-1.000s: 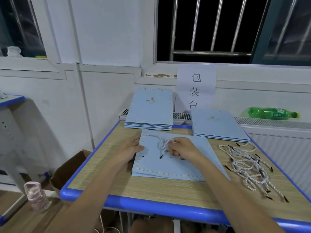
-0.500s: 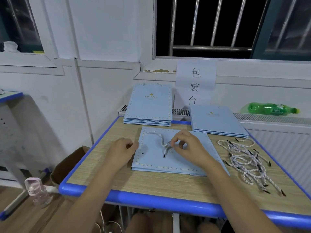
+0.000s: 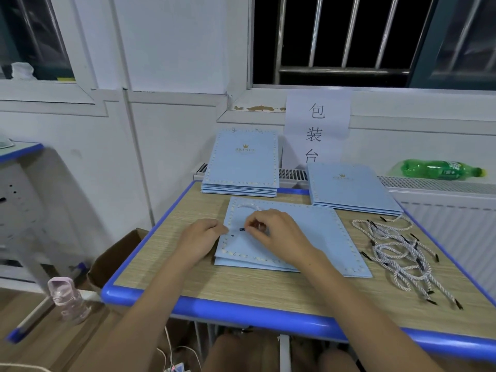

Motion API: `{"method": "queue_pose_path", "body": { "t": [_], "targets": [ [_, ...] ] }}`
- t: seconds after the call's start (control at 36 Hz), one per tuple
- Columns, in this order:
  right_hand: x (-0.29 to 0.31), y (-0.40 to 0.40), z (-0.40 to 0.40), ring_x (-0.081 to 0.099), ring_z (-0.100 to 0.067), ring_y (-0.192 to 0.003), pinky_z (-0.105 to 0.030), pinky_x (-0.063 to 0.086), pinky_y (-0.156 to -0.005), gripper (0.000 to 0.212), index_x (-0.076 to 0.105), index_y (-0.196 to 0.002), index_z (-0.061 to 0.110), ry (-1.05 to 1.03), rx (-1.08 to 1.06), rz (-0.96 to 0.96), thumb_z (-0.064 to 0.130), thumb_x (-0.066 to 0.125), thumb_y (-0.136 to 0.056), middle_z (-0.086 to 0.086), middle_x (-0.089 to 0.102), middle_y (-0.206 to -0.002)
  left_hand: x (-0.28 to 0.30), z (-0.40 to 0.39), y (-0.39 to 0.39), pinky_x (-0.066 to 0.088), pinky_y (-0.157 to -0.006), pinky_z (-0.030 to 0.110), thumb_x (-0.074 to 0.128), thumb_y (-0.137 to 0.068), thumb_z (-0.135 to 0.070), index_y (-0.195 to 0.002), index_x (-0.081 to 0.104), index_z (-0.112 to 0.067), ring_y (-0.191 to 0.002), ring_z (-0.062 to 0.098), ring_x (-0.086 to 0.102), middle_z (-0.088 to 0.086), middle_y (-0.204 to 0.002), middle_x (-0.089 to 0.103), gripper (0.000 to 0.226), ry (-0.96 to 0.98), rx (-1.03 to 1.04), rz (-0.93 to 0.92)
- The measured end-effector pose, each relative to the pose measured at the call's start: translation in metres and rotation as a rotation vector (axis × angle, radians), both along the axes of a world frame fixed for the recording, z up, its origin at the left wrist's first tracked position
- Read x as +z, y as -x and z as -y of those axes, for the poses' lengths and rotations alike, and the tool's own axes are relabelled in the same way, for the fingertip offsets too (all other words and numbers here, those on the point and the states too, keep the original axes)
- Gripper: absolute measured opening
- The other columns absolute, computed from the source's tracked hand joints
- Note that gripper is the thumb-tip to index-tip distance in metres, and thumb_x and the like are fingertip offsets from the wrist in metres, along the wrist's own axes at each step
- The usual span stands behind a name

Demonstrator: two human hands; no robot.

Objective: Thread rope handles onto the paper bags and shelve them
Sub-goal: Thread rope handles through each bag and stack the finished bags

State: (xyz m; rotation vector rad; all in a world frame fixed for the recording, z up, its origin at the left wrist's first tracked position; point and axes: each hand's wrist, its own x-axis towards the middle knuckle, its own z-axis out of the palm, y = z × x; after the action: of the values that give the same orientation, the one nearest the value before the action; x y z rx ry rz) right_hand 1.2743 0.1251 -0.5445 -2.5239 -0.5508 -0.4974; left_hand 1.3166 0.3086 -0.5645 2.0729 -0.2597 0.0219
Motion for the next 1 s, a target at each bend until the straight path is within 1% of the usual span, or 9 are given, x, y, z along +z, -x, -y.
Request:
{"method": "queue_pose_path", "body": {
  "t": [0.11,0.33,0.39,0.56,0.64,0.72,0.81,0.89,1.0],
  "targets": [
    [0.002,-0.008,-0.010,0.044,-0.006,-0.084,-0.019,0.031,-0.073,0.018,0.069,-0.103,0.016,0.088,0.009,0.057,0.021,0.055,-0.095,0.001,0.065,-0.093,0.000,0.000,-0.001,0.021,-0.061,0.032,0.059,-0.086,-0.017,-0.047,0.029,-0.024,-0.056,0.018,0.030,-0.001,-0.054,0.031,0.050,0.021,-0.002,-0.002],
    [0.004,-0.009,-0.017,0.051,-0.015,-0.095,-0.014,0.026,-0.075,0.021,0.070,-0.105,0.014,0.163,0.065,0.106,0.018,0.052,-0.096,-0.002,0.067,-0.099,-0.001,0.002,0.000,0.023,-0.062,0.032,0.059,-0.083,-0.022,-0.036,0.035,-0.026,-0.054,0.015,0.030,-0.010,-0.046,0.029,0.053,0.045,-0.007,-0.016],
    [0.004,-0.009,-0.018,0.052,-0.018,-0.097,-0.016,0.031,-0.079,0.020,0.070,-0.105,0.012,0.185,0.083,0.119,0.015,0.052,-0.096,-0.003,0.066,-0.100,0.000,0.002,0.000,0.024,-0.061,0.032,0.058,-0.085,-0.020,-0.035,0.038,-0.026,-0.054,0.015,0.031,-0.010,-0.044,0.030,0.055,0.048,-0.005,-0.012],
    [-0.001,-0.008,-0.023,0.054,-0.016,-0.097,-0.016,0.033,-0.084,0.019,0.069,-0.103,0.012,0.148,0.116,0.084,0.011,0.053,-0.093,-0.002,0.067,-0.101,0.006,0.001,0.004,0.025,-0.061,0.032,0.051,-0.066,-0.034,-0.036,0.042,-0.024,-0.057,0.016,0.035,-0.009,-0.044,0.036,0.033,0.089,-0.051,-0.020],
    [-0.003,-0.006,-0.020,0.058,-0.011,-0.090,-0.022,0.046,-0.081,0.014,0.065,-0.103,0.016,-0.034,0.042,0.013,0.016,0.060,-0.090,0.002,0.067,-0.095,0.006,0.003,-0.001,0.027,-0.057,0.029,0.053,-0.082,-0.021,-0.046,0.045,-0.021,-0.052,0.013,0.039,-0.009,-0.046,0.042,0.037,0.217,0.001,-0.098],
    [-0.007,-0.004,-0.016,0.063,-0.007,-0.088,-0.021,0.050,-0.081,0.012,0.067,-0.100,0.015,-0.178,0.022,0.027,0.014,0.062,-0.089,0.006,0.069,-0.092,0.009,0.003,-0.008,0.034,-0.052,0.025,0.049,-0.088,-0.006,-0.061,0.056,-0.013,-0.057,0.014,0.046,-0.005,-0.054,0.052,0.029,0.263,0.080,-0.177],
    [-0.011,-0.001,-0.014,0.067,-0.011,-0.091,-0.025,0.053,-0.082,0.014,0.068,-0.101,0.012,-0.220,0.007,0.070,0.010,0.060,-0.090,0.001,0.072,-0.097,0.013,0.003,-0.003,0.040,-0.051,0.013,0.043,-0.088,0.004,-0.073,0.064,-0.011,-0.059,0.003,0.056,-0.009,-0.060,0.063,0.030,0.287,-0.064,-0.091],
    [-0.013,-0.001,-0.014,0.067,-0.015,-0.091,-0.029,0.053,-0.078,0.014,0.067,-0.102,0.012,-0.210,-0.011,0.106,0.011,0.060,-0.090,-0.001,0.072,-0.095,0.013,0.002,0.002,0.040,-0.051,0.008,0.045,-0.092,0.002,-0.079,0.068,-0.012,-0.055,0.000,0.059,-0.009,-0.062,0.067,0.030,0.318,-0.189,-0.079],
    [-0.017,-0.001,-0.014,0.065,-0.015,-0.093,-0.024,0.050,-0.078,0.015,0.066,-0.105,0.012,-0.158,-0.013,0.130,0.012,0.058,-0.092,-0.001,0.072,-0.096,0.009,0.000,0.003,0.049,-0.065,0.012,0.049,-0.095,-0.005,-0.077,0.076,-0.031,-0.073,0.000,0.067,-0.011,-0.078,0.074,0.042,0.226,-0.285,-0.065]
  ]
}}
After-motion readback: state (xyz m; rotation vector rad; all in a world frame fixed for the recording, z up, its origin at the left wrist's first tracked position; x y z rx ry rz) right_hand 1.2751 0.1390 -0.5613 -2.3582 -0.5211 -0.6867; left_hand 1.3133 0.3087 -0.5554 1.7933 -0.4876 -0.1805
